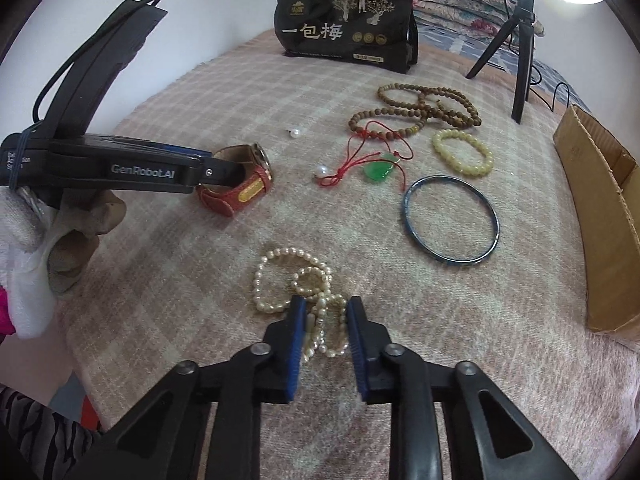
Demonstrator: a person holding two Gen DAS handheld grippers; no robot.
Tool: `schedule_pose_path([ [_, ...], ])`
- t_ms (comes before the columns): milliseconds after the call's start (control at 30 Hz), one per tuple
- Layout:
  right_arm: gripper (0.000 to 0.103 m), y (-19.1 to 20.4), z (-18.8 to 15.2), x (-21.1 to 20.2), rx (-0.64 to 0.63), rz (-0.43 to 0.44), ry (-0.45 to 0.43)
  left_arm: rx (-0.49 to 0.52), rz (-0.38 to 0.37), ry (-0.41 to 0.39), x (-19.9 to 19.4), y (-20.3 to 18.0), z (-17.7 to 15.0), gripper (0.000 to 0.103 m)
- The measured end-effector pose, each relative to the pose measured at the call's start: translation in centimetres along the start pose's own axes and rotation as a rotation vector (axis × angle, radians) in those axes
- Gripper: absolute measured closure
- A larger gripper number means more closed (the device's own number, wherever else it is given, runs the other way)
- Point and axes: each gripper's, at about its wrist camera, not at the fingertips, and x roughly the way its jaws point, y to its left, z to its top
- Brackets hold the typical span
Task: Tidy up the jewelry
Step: 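Grasp the red-strap watch with the left tool while the right tool grasps the pearl necklace, then carry the watch and pearl necklace with both tools over the cardboard box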
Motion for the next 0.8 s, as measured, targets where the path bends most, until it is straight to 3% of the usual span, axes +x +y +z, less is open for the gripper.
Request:
schedule_pose_path([
  [100, 0.097, 0.0, 0.1, -0.1, 0.004, 0.006, -0.005, -0.006, -0.005, -0.005, -0.2, 0.4, 0.1, 0.084],
  [200, 0.097, 0.1, 0.1, -0.2, 0.006, 0.009, -0.008, -0.012, -0.018, -0.008, -0.2, 0.4, 0.1, 0.096],
  [800, 0.098, -0.1, 0.8, -5.4, 0.037, -0.005, -0.126, -0.021, -0.041, -0.067, -3.9, -0.5, -0.5, 0.097],
])
